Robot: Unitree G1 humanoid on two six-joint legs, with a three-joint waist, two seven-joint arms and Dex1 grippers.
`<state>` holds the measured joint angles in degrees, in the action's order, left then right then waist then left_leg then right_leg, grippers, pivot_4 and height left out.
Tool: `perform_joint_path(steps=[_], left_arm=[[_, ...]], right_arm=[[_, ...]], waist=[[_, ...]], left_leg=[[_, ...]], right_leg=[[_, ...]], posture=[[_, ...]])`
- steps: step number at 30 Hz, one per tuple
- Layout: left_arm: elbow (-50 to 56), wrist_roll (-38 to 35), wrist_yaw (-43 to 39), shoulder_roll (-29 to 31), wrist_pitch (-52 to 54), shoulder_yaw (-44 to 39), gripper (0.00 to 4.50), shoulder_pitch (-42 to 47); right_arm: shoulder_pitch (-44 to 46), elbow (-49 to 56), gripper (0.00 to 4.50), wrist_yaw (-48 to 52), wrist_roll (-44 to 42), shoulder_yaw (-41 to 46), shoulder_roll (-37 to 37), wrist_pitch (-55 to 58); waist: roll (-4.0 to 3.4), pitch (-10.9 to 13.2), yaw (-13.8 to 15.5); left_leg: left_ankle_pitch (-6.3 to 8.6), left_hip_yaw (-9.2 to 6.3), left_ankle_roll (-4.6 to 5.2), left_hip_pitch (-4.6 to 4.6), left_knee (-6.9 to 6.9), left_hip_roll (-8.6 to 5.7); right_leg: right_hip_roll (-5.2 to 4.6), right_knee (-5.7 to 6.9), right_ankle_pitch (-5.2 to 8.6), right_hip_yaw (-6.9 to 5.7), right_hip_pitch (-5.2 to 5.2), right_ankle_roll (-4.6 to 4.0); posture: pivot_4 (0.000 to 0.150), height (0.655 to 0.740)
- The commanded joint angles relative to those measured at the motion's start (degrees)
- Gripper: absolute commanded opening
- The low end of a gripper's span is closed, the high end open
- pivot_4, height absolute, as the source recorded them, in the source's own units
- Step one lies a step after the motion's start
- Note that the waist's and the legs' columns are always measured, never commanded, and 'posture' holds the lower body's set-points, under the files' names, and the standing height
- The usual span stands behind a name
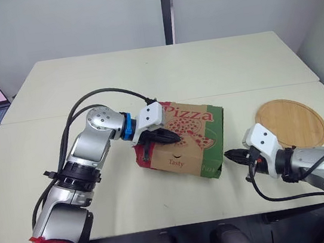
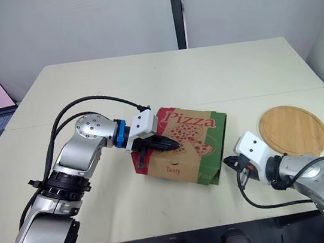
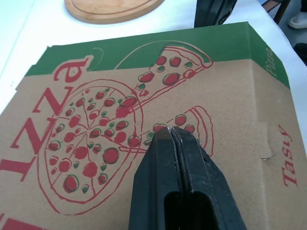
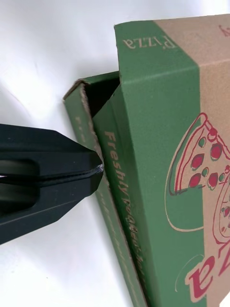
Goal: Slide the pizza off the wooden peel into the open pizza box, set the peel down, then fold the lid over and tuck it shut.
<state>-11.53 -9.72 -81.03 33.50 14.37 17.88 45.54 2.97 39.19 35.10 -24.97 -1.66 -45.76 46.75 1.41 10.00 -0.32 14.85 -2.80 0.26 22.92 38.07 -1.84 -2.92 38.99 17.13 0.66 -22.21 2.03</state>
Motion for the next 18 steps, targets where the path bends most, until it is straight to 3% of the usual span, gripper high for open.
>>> perform_joint_path(steps=[1, 6, 12, 18], left_arm=[[1.3, 0.9, -0.2, 0.8, -0.5, 0.2, 0.00, -0.1], [0.9, 1.2, -0.2, 0.9, -0.7, 0.1, 0.00, -0.2], [2.1, -1.3, 0.7, 0.4, 1.1, -2.5, 0.00, 0.6], [5.4, -6.1, 1.1, 4.0, 6.8, -8.3, 0.00, 0.4]], right_arm=[[-0.7, 2.1, 0.02, 1.3, 1.1, 3.5, -2.3, -2.4], [2.3, 3.4, 0.02, 2.5, -3.0, 8.1, -2.1, -0.8], [12.7, 0.3, 0.02, 0.9, 1.2, -5.9, 3.9, -1.0], [17.6, -3.3, 0.02, 2.5, 4.7, -12.3, 6.0, -3.2]], waist=[[0.00, 0.0, 0.0], [0.00, 0.0, 0.0], [0.00, 0.0, -0.3], [0.01, 0.0, -0.2]], left_leg=[[0.00, 0.00, 0.00, 0.00, 0.00, 0.00], [0.00, 0.01, 0.00, -0.01, 0.00, 0.00], [0.00, -0.02, 0.00, -0.01, 0.00, 0.07], [0.00, -0.01, 0.00, 0.03, 0.03, 0.03]], right_leg=[[0.00, 0.00, 0.00, 0.00, 0.00, 0.00], [0.00, 0.00, 0.00, 0.01, 0.01, 0.00], [0.06, 0.01, 0.00, -0.02, 0.00, 0.00], [0.02, 0.00, 0.00, 0.00, -0.04, 0.00]], posture=[[0.150, 0.7318], [0.150, 0.7318], [0.150, 0.7318], [0.150, 0.7318]])
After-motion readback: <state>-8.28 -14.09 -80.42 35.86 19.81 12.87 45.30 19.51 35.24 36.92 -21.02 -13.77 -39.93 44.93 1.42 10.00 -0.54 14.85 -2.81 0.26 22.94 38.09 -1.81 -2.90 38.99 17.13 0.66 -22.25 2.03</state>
